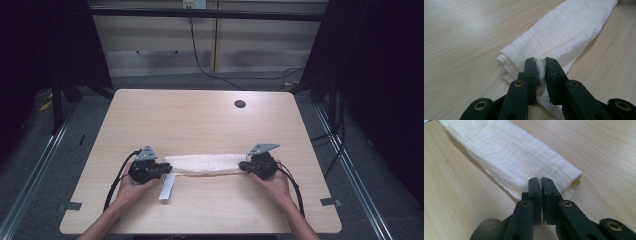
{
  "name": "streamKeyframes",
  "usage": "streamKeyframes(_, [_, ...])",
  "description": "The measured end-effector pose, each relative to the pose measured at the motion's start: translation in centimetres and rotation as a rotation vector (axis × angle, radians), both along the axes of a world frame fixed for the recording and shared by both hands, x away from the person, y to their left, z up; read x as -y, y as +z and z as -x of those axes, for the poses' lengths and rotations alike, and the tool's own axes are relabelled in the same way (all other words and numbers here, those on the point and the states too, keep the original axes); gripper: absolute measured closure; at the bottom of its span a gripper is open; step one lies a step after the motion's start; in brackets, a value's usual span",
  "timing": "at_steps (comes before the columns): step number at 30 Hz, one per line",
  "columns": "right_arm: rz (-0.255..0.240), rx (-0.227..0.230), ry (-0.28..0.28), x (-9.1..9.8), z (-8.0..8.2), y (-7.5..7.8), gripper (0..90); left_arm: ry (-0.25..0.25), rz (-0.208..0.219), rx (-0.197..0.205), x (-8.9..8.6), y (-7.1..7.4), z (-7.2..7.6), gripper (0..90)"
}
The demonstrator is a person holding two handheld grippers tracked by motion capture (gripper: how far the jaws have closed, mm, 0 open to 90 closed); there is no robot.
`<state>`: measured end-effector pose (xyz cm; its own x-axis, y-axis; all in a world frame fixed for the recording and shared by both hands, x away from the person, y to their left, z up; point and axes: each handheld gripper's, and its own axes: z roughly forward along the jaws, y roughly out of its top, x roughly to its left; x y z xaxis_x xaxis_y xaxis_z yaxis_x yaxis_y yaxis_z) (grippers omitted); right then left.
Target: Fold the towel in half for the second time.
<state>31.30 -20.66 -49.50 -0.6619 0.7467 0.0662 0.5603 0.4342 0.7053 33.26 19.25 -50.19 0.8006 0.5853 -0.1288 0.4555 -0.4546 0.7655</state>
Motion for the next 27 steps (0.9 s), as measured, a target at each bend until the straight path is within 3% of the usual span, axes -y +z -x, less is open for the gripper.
streamKeyframes(4, [-0.033, 0.008, 0.009, 0.4, 0.6, 0.5, 79.8, 0.000, 0.035, -0.020, -0.5, 0.5, 0.2, 75.9])
streamKeyframes(5, [-0.068, 0.011, 0.011, 0.7, 1.1, 1.0, 78.1, 0.001, 0.042, -0.021, -0.7, 0.7, 0.3, 73.4])
streamKeyframes(10, [-0.129, 0.044, 0.014, 1.3, 2.1, 2.4, 76.8, 0.000, 0.090, -0.027, -1.1, 1.9, 0.9, 65.9])
streamKeyframes(14, [-0.176, 0.079, 0.018, 2.0, 3.2, 3.8, 74.6, -0.021, 0.108, -0.026, -1.7, 2.9, 1.7, 50.8])
streamKeyframes(18, [-0.210, 0.108, 0.005, 2.7, 4.6, 4.5, 69.0, 0.026, 0.109, -0.009, -3.2, 3.5, 2.5, 42.9])
streamKeyframes(21, [-0.235, 0.115, -0.009, 3.5, 5.6, 4.7, 64.8, 0.062, 0.151, -0.045, -4.3, 3.9, 3.0, 40.7])
streamKeyframes(23, [-0.276, 0.097, -0.021, 4.2, 6.0, 4.6, 57.9, 0.065, 0.152, -0.027, -4.7, 4.2, 3.6, 39.3])
streamKeyframes(27, [-0.268, 0.078, -0.060, 5.2, 6.7, 4.5, 52.2, 0.088, 0.140, -0.004, -5.8, 4.8, 4.8, 37.3])
